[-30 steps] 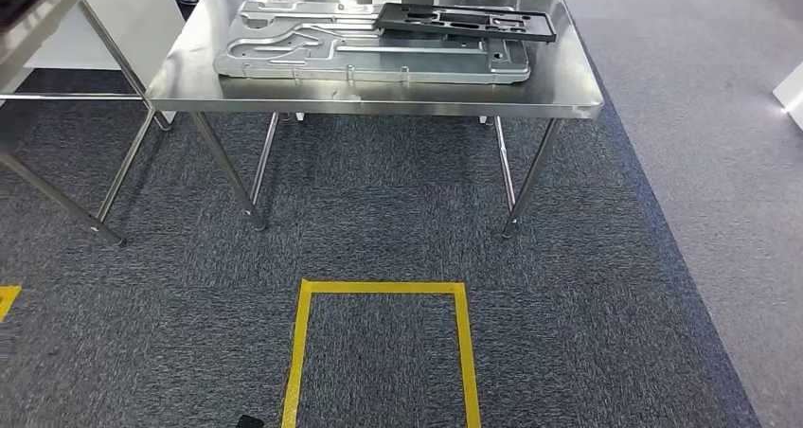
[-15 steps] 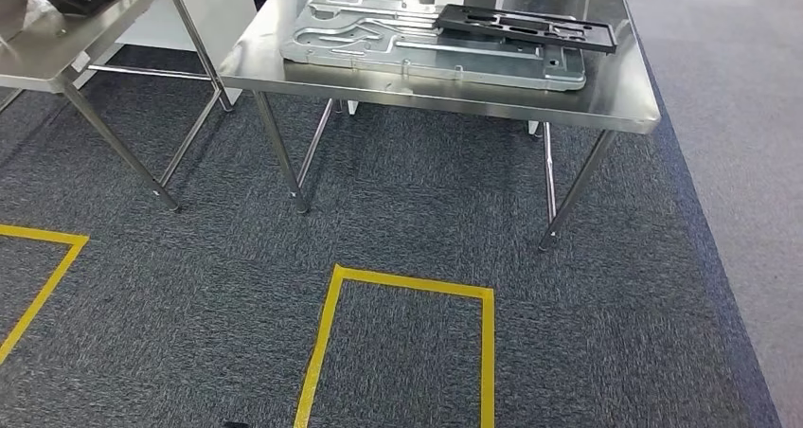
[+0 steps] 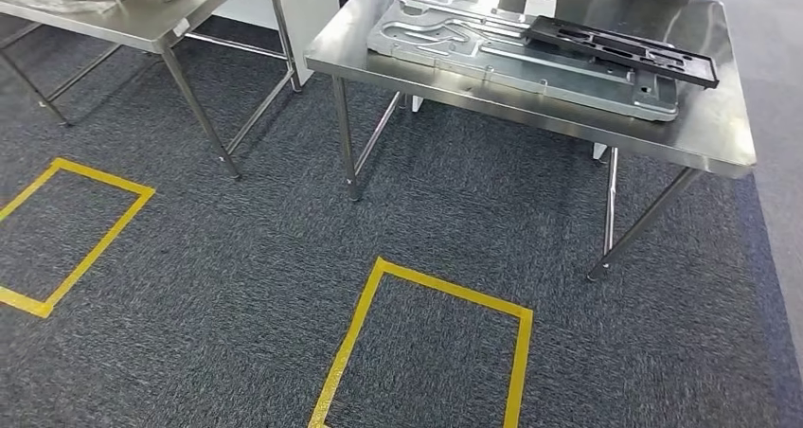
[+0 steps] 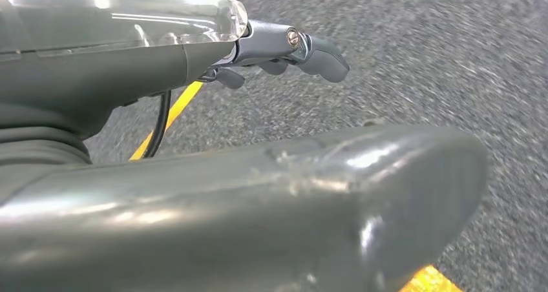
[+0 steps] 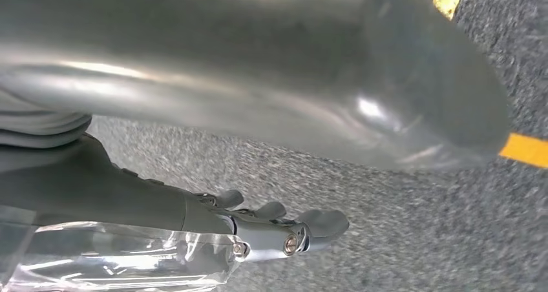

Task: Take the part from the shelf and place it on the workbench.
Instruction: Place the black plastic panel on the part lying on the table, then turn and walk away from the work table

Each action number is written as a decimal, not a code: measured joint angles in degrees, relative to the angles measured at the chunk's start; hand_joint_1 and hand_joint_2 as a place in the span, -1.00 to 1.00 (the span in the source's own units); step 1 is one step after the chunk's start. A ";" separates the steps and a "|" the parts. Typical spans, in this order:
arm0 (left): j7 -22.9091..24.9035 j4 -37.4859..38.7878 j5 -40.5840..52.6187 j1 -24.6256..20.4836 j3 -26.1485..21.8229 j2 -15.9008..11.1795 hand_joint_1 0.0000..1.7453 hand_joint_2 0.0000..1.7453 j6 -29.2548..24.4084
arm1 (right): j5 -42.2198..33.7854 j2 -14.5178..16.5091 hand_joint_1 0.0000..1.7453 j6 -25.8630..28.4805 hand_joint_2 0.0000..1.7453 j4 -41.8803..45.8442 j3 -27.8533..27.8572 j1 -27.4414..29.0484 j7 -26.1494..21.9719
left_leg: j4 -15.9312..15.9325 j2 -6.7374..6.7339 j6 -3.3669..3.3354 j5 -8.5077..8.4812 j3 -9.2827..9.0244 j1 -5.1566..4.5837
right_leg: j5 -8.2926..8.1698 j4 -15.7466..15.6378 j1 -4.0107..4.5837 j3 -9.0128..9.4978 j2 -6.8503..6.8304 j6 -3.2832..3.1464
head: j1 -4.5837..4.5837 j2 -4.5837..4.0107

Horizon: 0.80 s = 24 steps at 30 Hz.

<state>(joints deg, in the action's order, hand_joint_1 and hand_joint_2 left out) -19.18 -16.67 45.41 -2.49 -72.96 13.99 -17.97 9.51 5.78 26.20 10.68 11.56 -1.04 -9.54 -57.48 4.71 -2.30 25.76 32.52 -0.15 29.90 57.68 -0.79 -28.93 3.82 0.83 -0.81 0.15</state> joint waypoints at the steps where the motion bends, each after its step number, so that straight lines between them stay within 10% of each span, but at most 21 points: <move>1: 0.02 -0.07 -0.04 -0.03 -0.23 0.08 -1.00 -1.00 0.06 | 0.06 -0.02 -1.00 0.01 -1.00 -0.02 0.01 0.02 0.17 | -0.05 0.51 0.35 -0.14 0.23 0.02 | -0.17 -1.18 0.05 0.37 0.66 -0.15 | 0.01 0.00; 4: 0.07 -0.23 -0.59 0.09 -0.85 0.17 -1.00 -1.00 0.29 | 0.38 0.09 -1.00 0.02 -1.00 -0.04 0.01 -0.07 0.52 | -0.15 1.53 1.42 -0.43 0.85 0.07 | -0.59 -1.61 -0.03 0.39 -0.86 -0.82 | 0.02 0.00; 9: 1.60 -0.51 -1.83 -0.06 -2.20 0.21 -1.00 -1.00 0.70 | 1.52 0.27 -1.00 -0.09 -1.00 -0.06 0.05 0.41 0.76 | -14.40 -3.93 2.59 7.42 7.21 0.26 | -1.16 -2.05 -0.28 0.22 -4.79 -1.78 | -0.75 0.00; 11: 2.07 -0.51 -2.14 -0.01 -2.68 0.21 -1.00 -1.00 0.73 | 1.79 0.27 -1.00 -0.28 -1.00 -0.06 0.05 0.44 0.79 | -16.85 -4.39 2.86 7.67 7.98 0.52 | -1.07 -1.91 -0.22 0.10 -6.29 -1.71 | -0.75 0.01; 15: 1.75 -0.59 -3.02 -0.09 -3.49 0.22 -1.00 -1.00 0.79 | 1.96 0.32 -1.00 -0.52 -1.00 -0.06 0.05 0.27 0.79 | -2.42 -7.64 2.28 2.04 -0.25 0.35 | -0.50 -1.60 0.06 0.49 -8.72 -0.88 | -0.74 0.01; 19: 1.63 -0.66 -3.36 -0.07 -4.24 0.28 -1.00 -1.00 0.76 | 2.20 0.31 -1.00 -0.70 -1.00 -0.05 0.05 -0.14 1.04 | 0.21 -7.08 1.09 1.60 -1.15 0.09 | -0.01 -1.49 0.25 1.00 -9.88 0.36 | -0.45 0.00; 24: 1.63 -0.85 -3.65 -0.20 -4.60 0.45 -1.00 -1.00 0.70 | 2.32 0.29 -1.00 -0.83 -1.00 -0.10 0.05 0.06 1.49 | 0.61 -4.28 -0.33 0.71 -0.74 0.22 | 7.70 11.64 -0.09 -5.15 -4.27 1.12 | 0.09 0.00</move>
<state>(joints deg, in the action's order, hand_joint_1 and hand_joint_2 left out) -17.55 -17.51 41.76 -2.69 -77.56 14.45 -17.27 11.83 6.08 25.37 10.58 11.61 -0.98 -8.05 -56.87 0.43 -2.63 26.47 31.78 0.07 37.60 69.33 -0.88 -34.08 -0.45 1.95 -0.72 0.15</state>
